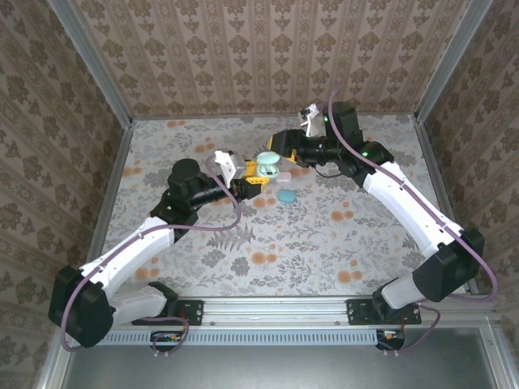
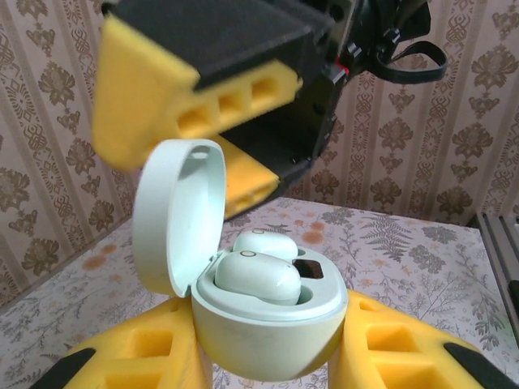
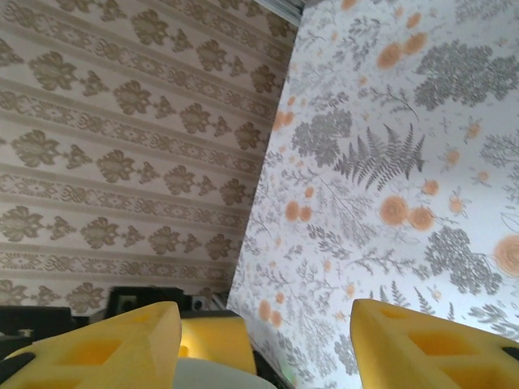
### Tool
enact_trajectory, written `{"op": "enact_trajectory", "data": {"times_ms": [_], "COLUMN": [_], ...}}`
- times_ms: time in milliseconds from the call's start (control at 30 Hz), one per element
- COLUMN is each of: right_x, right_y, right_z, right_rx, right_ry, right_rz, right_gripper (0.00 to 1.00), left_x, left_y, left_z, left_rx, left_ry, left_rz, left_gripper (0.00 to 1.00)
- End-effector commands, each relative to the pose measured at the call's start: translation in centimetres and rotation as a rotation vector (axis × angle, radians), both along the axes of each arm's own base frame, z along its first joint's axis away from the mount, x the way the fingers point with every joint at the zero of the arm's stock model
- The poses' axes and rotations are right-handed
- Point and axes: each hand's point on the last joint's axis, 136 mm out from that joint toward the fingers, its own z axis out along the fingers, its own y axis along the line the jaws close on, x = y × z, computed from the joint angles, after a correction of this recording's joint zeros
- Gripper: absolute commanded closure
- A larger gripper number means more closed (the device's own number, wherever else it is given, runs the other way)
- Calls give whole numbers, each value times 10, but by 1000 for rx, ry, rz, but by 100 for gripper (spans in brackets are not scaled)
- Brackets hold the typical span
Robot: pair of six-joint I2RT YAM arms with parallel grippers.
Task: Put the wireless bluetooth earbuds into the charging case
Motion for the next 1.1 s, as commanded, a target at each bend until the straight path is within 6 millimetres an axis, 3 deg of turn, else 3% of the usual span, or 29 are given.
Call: {"op": "enact_trajectory", "data": {"times_ms": [0, 200, 233, 400, 667, 867, 1067], "right_x": [-18, -34, -41, -44, -50, -53, -53], "right_y": [0, 0, -3, -3, 12, 20, 21], "right_z": [-9, -13, -3, 5, 23, 19, 17], "right_rx": [-35, 16, 34, 163, 374, 414, 412], "right_ry": [27, 34, 8, 27, 93, 150, 156], "right_rz": [76, 112, 113, 120, 228, 278, 279], "right_gripper": [41, 41, 41, 38, 35, 42, 54], "left_x": [-4, 3, 3, 1, 2, 4, 3], "left_y": [2, 3, 3, 2, 0, -2, -1], "left_z": [32, 32, 32, 36, 39, 41, 39], "left_rx": [-66, -79, -82, -100, -124, -135, -135], "left_ry": [-80, -73, -69, -62, -55, -50, -49], "left_rz": [7, 41, 38, 25, 18, 16, 16], "left_gripper": [74, 74, 74, 74, 74, 74, 74]}}
